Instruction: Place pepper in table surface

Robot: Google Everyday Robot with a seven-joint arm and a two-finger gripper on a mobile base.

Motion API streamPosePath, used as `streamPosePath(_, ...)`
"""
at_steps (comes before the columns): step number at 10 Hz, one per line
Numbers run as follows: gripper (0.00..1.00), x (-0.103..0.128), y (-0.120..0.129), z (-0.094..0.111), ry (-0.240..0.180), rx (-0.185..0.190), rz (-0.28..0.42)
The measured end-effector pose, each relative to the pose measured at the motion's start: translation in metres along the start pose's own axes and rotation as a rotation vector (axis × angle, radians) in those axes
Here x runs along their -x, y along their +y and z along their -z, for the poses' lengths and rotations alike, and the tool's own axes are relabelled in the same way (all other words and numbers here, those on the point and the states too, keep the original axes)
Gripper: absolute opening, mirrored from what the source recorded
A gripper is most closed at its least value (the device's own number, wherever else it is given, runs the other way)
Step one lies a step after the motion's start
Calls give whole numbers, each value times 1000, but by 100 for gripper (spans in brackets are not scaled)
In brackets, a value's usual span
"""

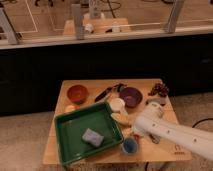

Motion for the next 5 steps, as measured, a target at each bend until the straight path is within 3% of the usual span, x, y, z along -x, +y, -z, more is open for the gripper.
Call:
streamPosePath(2,1,1,1,1,-6,-5,3)
streamPosePath(5,0,-10,14,4,-13,-32,-21)
